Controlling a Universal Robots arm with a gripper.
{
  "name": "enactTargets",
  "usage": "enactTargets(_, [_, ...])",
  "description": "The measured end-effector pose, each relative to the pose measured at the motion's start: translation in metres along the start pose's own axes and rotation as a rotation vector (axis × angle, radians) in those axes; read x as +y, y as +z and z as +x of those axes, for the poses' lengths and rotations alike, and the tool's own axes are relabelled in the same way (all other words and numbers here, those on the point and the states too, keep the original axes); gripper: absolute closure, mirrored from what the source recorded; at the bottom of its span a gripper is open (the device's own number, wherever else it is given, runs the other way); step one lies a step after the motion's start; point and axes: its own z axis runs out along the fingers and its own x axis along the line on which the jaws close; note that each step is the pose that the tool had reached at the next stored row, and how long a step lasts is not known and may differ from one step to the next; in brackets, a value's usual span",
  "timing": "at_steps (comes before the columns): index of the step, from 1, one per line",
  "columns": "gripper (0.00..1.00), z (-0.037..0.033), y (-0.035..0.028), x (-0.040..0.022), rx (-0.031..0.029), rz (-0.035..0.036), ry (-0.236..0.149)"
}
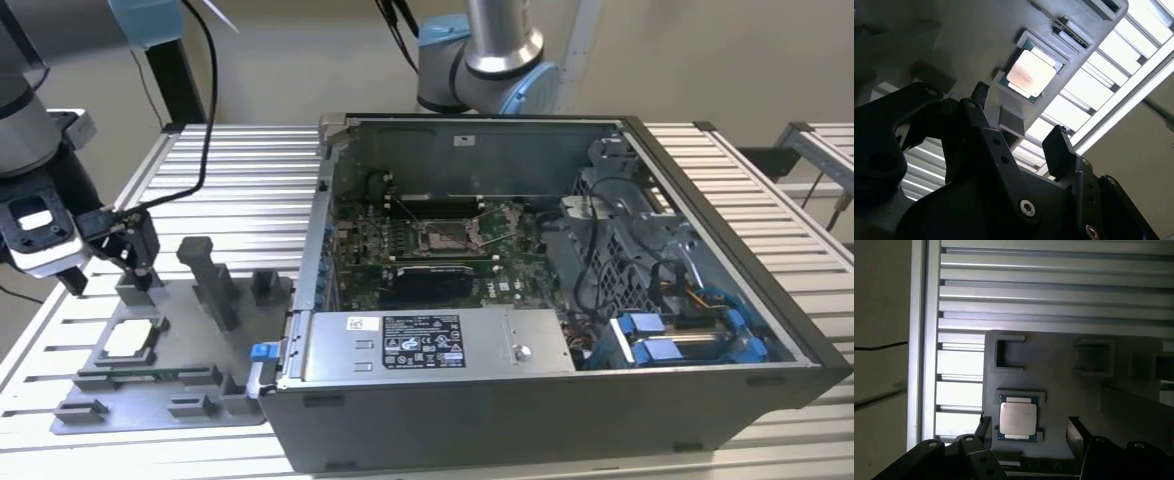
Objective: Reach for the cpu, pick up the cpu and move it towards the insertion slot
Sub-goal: 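Pick up the cpu and move it towards the insertion slot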
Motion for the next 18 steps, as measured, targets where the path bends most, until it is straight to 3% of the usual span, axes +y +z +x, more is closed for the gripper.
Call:
enactTargets(7, [0.0, 0.0002, 0.0005, -0.0004, -0.0004, -0.0003, 0.0])
enactTargets(18, [0.0, 0.0023, 0.0049, -0.0084, -0.0004, -0.0002, 0.001])
